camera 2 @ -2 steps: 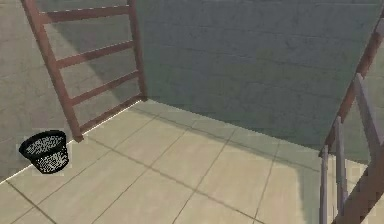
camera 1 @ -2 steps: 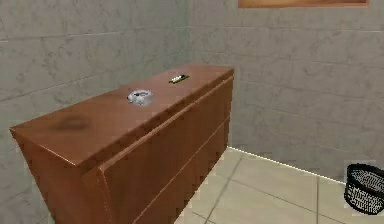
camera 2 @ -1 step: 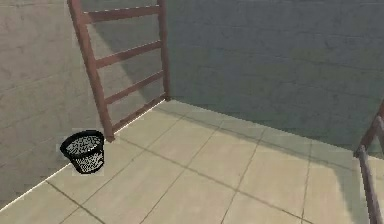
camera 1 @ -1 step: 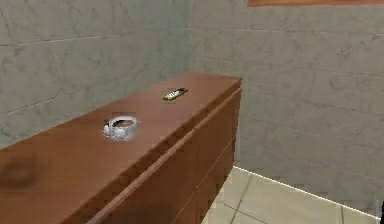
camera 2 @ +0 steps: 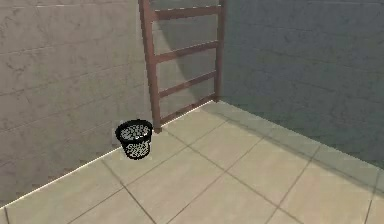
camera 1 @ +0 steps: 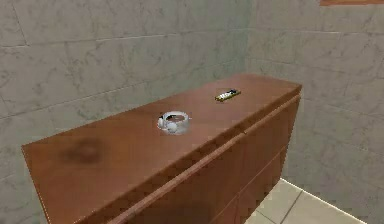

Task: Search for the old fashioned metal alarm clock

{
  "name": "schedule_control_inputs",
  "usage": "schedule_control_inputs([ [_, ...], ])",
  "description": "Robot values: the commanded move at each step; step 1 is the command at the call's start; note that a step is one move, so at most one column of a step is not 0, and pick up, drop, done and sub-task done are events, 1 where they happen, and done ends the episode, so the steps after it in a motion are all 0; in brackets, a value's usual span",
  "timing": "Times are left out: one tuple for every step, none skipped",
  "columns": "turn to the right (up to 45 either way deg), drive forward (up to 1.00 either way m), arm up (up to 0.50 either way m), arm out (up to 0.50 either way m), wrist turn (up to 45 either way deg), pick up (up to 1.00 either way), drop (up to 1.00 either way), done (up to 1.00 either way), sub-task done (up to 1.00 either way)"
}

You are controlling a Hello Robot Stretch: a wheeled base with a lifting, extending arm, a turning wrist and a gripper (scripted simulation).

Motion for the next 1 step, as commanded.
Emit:
schedule_control_inputs([
  [0.0,0.0,0.0,0.0,0.0,0.0,0.0,1.0,0.0],
])
